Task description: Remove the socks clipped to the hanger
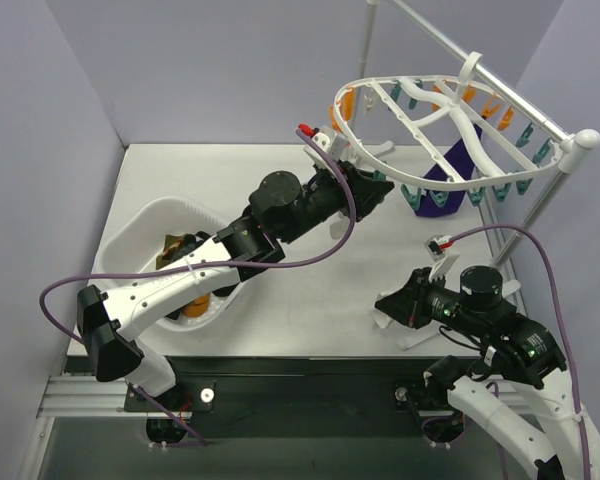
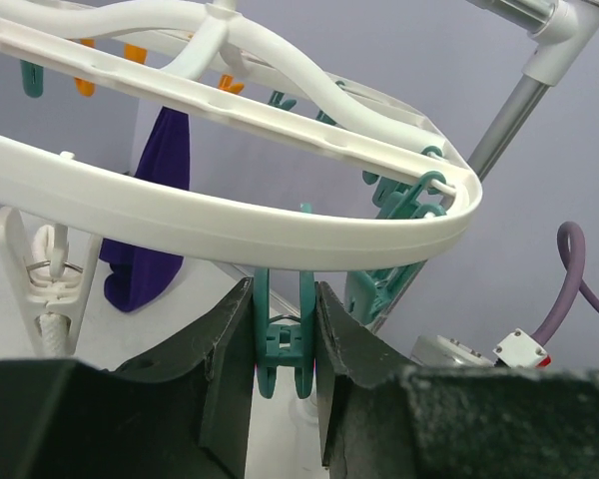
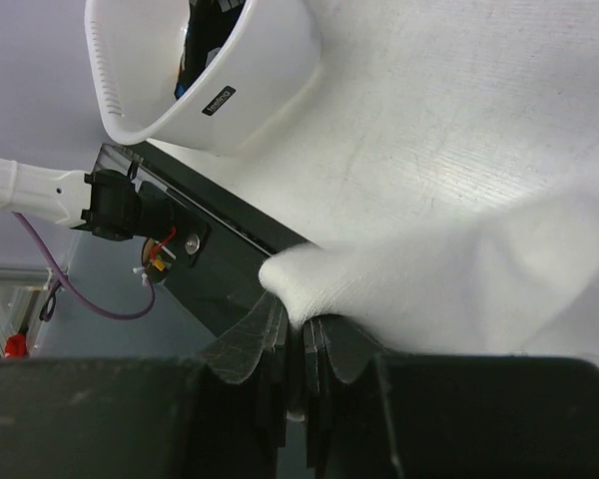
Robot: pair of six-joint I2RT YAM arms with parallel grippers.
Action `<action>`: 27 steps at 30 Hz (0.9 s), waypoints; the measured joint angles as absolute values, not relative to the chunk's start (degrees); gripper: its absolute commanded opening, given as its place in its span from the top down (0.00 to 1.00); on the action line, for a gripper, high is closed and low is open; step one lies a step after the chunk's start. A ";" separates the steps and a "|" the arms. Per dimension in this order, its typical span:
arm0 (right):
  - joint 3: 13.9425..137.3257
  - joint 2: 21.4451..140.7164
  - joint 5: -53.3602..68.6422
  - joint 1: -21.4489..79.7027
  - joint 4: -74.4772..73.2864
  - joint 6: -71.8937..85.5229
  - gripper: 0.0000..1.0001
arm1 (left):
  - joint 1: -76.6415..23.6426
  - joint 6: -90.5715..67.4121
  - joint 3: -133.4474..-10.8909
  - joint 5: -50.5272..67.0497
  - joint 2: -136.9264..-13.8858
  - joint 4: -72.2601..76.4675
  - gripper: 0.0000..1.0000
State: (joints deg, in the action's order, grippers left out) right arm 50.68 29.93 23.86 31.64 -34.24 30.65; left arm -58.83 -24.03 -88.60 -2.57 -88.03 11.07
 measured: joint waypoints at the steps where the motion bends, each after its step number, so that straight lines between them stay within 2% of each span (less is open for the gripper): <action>1: 50.68 29.93 23.86 31.64 -34.61 30.50 1.00 | -58.83 -24.23 -88.60 -2.55 -88.03 11.07 0.66; 4: 50.68 29.93 23.83 31.66 -35.24 30.33 1.00 | -58.83 -25.04 -88.53 -2.07 -87.99 11.09 0.41; 6: 50.68 29.91 23.83 31.66 -35.40 30.33 1.00 | -58.81 -25.41 -87.94 -1.58 -87.68 11.11 0.32; 7: 50.68 29.91 23.81 31.64 -35.42 30.33 1.00 | -58.78 -25.71 -87.35 -1.21 -87.33 11.11 0.22; 8: 50.68 29.89 23.81 31.66 -35.42 30.30 1.00 | -58.81 -26.06 -86.41 -0.58 -86.78 10.96 0.19; 11: 50.68 29.76 23.83 31.66 -35.44 30.15 1.00 | -58.81 -26.59 -84.23 1.21 -85.36 10.50 0.13; 22: 50.68 29.58 24.36 31.66 -35.48 29.65 1.00 | -58.78 -25.96 -69.45 12.49 -74.15 9.50 0.10; 27: 50.68 29.43 26.35 31.66 -35.55 28.75 1.00 | -58.78 -24.45 -62.17 19.79 -69.56 10.22 0.05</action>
State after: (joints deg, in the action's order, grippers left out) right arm 50.68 29.43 26.35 31.66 -35.55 28.75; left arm -58.78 -24.45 -62.17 19.79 -69.56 10.22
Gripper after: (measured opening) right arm 0.074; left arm 0.918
